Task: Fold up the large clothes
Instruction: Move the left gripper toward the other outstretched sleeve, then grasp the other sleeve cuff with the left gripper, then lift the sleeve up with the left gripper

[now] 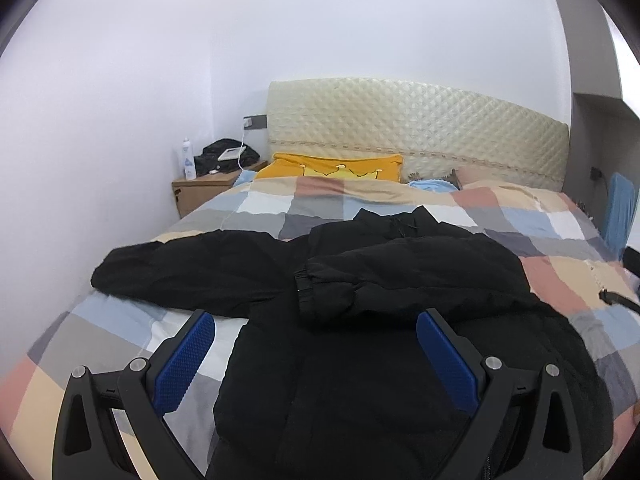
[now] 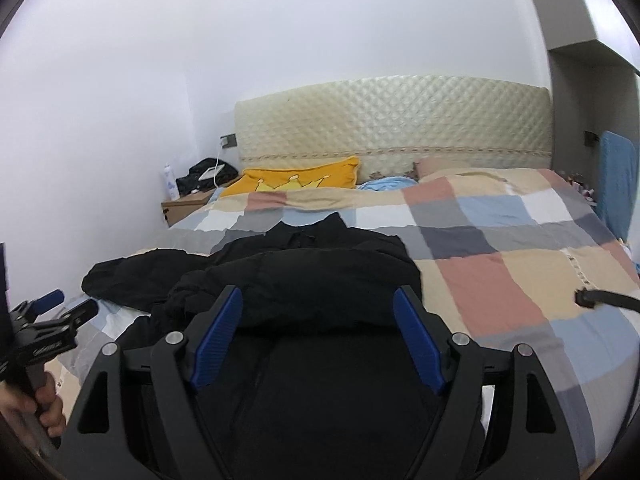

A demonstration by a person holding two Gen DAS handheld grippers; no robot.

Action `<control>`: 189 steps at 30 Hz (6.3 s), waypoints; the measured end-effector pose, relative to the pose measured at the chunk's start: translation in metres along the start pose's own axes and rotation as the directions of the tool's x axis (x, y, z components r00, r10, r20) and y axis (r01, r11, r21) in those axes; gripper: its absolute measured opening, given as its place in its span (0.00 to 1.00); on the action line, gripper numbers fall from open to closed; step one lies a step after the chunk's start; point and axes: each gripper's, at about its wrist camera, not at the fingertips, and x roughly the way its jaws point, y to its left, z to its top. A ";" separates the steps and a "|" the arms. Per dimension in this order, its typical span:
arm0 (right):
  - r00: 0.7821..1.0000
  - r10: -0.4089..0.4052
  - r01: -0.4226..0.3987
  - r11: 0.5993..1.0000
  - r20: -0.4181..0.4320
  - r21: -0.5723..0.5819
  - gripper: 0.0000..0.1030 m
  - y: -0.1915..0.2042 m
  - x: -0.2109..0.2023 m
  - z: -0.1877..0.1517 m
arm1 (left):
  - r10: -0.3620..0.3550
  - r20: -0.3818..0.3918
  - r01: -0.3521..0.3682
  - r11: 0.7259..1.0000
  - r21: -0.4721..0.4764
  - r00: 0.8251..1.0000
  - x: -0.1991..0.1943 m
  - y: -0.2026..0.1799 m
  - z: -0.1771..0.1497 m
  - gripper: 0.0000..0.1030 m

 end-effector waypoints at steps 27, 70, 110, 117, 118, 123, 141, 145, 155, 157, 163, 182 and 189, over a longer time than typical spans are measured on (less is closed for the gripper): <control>0.998 -0.067 0.066 0.994 -0.008 -0.084 0.79 -0.016 -0.060 -0.076 | -0.161 -0.080 0.161 0.987 -0.014 0.984 -0.010 -0.036 -0.006 0.99; 0.986 -0.134 0.132 0.991 -0.096 -0.032 1.00 -0.028 -0.013 -0.088 | -0.096 -0.294 0.004 0.954 -0.299 0.951 0.219 0.259 0.035 0.99; 0.943 -0.217 0.208 0.976 -0.254 -0.063 1.00 0.023 0.085 -0.087 | -0.177 -0.061 0.074 0.669 -0.740 0.982 0.328 0.446 -0.049 0.93; 0.947 -0.210 0.203 0.978 -0.245 -0.052 1.00 0.028 0.076 -0.085 | -0.081 -0.069 -0.012 0.556 -0.831 0.994 0.299 0.494 -0.090 0.93; 0.947 -0.210 0.204 0.978 -0.243 -0.052 1.00 0.028 0.076 -0.084 | -0.076 -0.071 -0.018 0.549 -0.836 0.995 0.301 0.496 -0.090 0.93; 0.945 -0.214 0.209 0.977 -0.250 -0.047 1.00 0.028 0.079 -0.085 | -0.044 -0.125 -0.085 0.508 -0.857 0.991 0.329 0.492 -0.068 0.92; 0.972 -0.124 0.129 0.992 -0.201 0.013 1.00 0.011 0.042 -0.078 | 0.227 -0.188 -0.291 0.637 -0.714 0.956 0.241 0.425 0.065 0.06; 0.979 -0.119 0.123 0.992 -0.165 0.017 1.00 0.003 0.029 -0.074 | 0.236 -0.124 -0.258 0.707 -0.658 0.964 0.208 0.391 0.113 0.06; 0.990 -0.111 0.115 0.993 -0.082 0.039 1.00 -0.024 -0.008 -0.068 | 0.161 0.068 -0.104 0.853 -0.511 0.985 0.121 0.261 0.229 0.05; 0.991 -0.107 0.112 0.992 -0.075 0.054 1.00 -0.032 -0.015 -0.070 | 0.130 0.091 -0.071 0.875 -0.479 0.987 0.108 0.233 0.245 0.05; 0.992 -0.116 0.120 0.989 -0.050 0.086 1.00 -0.054 -0.036 -0.069 | -0.021 0.133 0.069 0.930 -0.362 0.991 0.080 0.123 0.274 0.05; 0.991 -0.131 0.131 0.985 -0.005 0.108 1.00 -0.098 -0.050 -0.062 | -0.361 -0.098 0.359 0.933 -0.040 0.927 0.154 -0.196 0.187 0.05; 0.992 -0.112 0.118 0.982 -0.050 0.145 1.00 -0.104 -0.025 -0.068 | -0.339 -0.258 0.377 0.919 0.113 0.905 0.223 -0.297 0.087 0.05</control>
